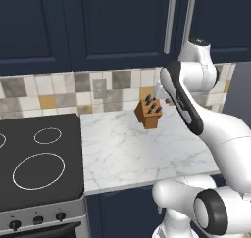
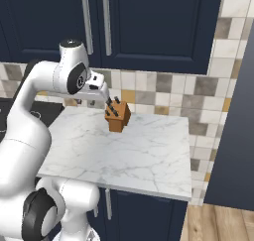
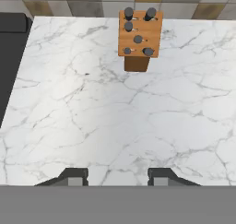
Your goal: Move the bowls from the cabinet to the plates on the dining table.
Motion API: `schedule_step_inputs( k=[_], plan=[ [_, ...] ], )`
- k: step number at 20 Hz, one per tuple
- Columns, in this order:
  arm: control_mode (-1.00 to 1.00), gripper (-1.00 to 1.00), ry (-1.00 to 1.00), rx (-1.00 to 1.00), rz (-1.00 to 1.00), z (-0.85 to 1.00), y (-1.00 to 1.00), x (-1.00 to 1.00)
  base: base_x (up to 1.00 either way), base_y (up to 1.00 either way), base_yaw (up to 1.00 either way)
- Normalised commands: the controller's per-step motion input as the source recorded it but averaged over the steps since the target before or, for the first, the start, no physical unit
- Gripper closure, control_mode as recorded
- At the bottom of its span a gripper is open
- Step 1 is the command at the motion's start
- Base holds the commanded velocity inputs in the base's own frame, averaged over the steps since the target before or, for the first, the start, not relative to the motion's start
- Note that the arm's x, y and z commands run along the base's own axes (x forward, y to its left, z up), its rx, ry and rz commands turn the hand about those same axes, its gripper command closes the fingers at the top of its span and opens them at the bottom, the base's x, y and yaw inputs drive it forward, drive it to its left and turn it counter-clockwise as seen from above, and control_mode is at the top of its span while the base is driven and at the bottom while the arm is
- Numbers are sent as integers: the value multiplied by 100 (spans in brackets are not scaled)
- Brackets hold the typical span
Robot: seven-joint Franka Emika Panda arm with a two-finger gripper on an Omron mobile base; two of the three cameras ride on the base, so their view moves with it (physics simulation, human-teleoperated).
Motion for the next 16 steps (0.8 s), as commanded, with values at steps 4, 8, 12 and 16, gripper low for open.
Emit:
schedule_step_inputs(
  k=[4,8,12,16],
  plan=[
    [-100,-100,-6,0,0,4,0,-6,0,0,0],
    [-100,-100,-17,0,0,7,0,-21,0,0,0],
    [-100,-100,-22,0,0,7,-3,-36,0,0,0],
    [-100,-100,-21,0,-1,9,0,-54,0,0,0]
  ],
)
